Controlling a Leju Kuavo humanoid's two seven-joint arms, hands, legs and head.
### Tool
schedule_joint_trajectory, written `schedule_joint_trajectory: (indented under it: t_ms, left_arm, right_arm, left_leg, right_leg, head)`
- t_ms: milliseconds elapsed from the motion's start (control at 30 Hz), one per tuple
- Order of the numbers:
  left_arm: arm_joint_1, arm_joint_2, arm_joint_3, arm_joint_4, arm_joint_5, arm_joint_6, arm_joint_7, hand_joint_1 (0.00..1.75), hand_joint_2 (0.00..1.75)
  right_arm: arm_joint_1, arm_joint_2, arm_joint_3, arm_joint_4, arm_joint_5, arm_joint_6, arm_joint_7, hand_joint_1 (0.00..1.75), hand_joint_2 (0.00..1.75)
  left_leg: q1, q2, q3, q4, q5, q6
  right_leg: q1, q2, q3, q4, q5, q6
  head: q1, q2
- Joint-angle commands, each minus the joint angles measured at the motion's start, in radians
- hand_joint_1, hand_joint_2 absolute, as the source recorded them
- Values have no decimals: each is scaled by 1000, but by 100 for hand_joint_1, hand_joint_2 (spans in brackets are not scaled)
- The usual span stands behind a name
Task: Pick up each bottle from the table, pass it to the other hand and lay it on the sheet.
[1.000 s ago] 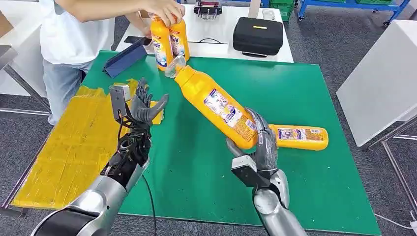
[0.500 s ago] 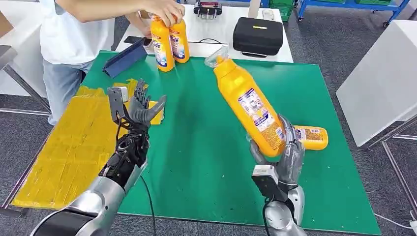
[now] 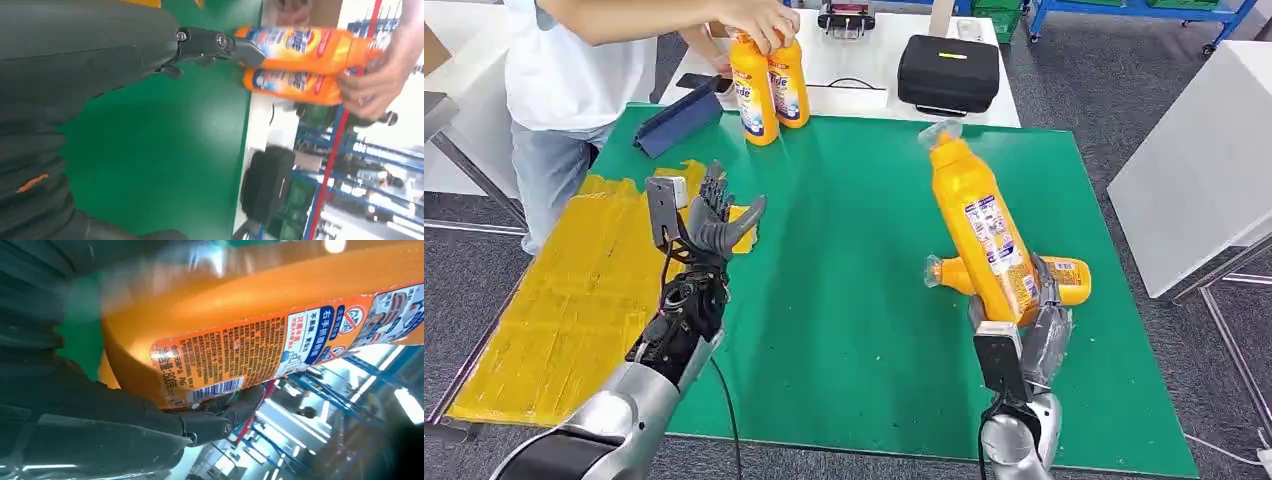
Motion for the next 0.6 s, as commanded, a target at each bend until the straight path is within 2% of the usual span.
schedule_joint_trajectory:
  t_ms: [33, 267, 600]
  left_arm:
    - [22, -27, -36, -53, 109, -338, 85, 0, 175]
    - [73, -34, -134, -156, 196, -463, 183, 0, 175]
    - [79, -29, -153, -164, 207, -479, 198, 0, 175]
  right_arm:
    - [-75, 35, -36, 150, 17, 31, -12, 175, 175]
    - [-117, 12, -10, 215, 9, 31, -34, 175, 175]
    - [-117, 9, 0, 222, 8, 33, -36, 175, 175]
  left_leg:
    - [2, 4, 4, 0, -2, -3]
    - [2, 4, 5, 0, -3, -3]
    - [2, 3, 4, 0, -2, -3]
  right_leg:
    - [2, 3, 4, -1, -1, -3]
    - [2, 3, 5, -2, -1, -3]
    - [2, 2, 4, -1, -1, -3]
  head:
    - [0, 0]
    - [0, 0]
    - [0, 0]
